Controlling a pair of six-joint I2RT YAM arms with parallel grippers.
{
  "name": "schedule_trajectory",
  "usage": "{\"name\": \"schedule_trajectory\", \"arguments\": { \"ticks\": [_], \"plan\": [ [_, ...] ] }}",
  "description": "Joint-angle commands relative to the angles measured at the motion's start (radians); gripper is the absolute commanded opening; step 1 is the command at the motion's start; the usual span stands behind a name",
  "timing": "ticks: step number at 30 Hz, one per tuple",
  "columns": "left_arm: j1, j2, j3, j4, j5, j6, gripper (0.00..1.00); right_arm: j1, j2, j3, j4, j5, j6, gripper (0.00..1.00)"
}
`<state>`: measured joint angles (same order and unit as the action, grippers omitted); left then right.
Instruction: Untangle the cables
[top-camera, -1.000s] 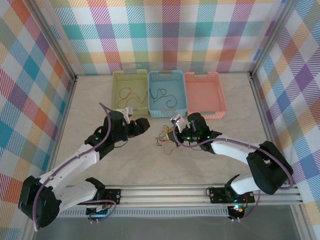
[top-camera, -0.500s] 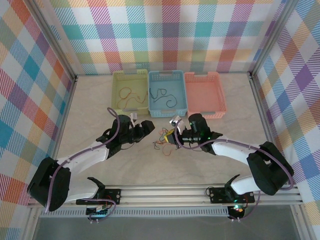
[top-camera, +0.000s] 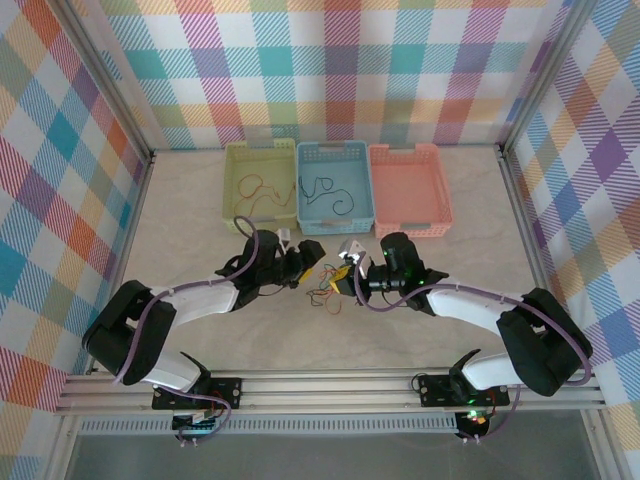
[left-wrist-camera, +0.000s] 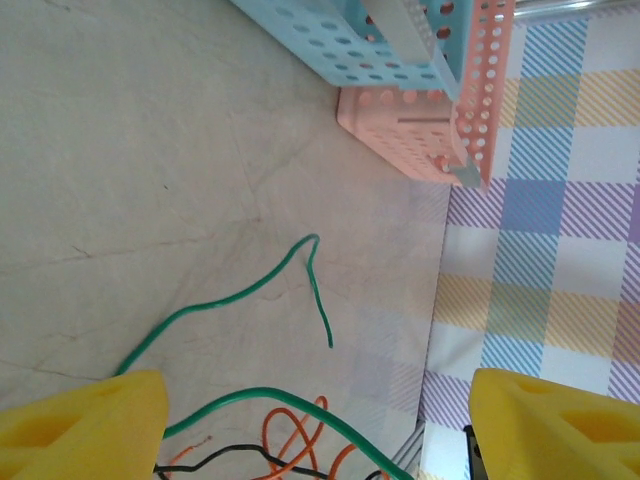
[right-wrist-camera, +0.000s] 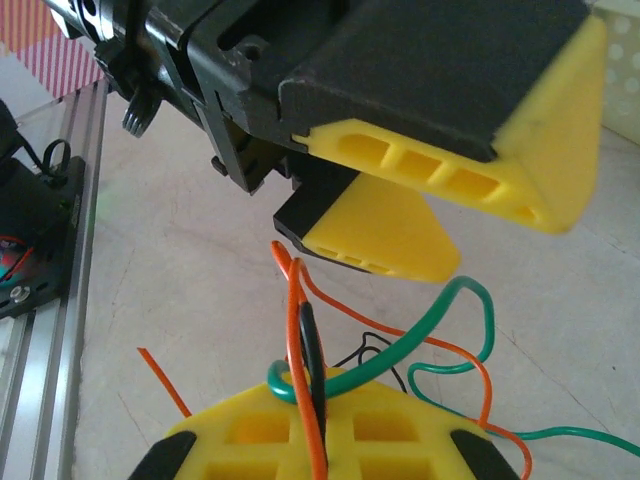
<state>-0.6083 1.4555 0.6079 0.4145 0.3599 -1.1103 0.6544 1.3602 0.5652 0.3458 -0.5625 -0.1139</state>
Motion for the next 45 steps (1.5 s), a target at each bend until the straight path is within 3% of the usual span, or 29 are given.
{"name": "schedule_trajectory", "arguments": {
  "ticks": [1, 11, 21, 38, 45],
  "plan": [
    [-0.01, 0.015, 0.038, 0.07, 0.016, -0.035, 0.79, -0.004, -0.007, -0.013, 0.043, -0.053, -0.046, 0.04],
    [-0.031, 0.078, 0.056, 0.156, 0.108, -0.115, 0.77, -0.004, -0.001, -0.008, 0.036, -0.053, -0.049, 0.04],
    [-0.031, -0.128, -0.011, -0.09, -0.001, -0.057, 0.78, -0.004, 0.004, -0.005, 0.039, -0.059, -0.047, 0.04],
    [-0.074, 0.01, -0.005, 0.143, 0.054, -0.19, 0.77, -0.002, 0.02, 0.014, 0.018, -0.081, -0.045, 0.04],
    [-0.092, 0.124, 0.037, 0.263, 0.094, -0.239, 0.69, -0.002, 0.02, 0.014, 0.016, -0.084, -0.046, 0.04]
  ]
}}
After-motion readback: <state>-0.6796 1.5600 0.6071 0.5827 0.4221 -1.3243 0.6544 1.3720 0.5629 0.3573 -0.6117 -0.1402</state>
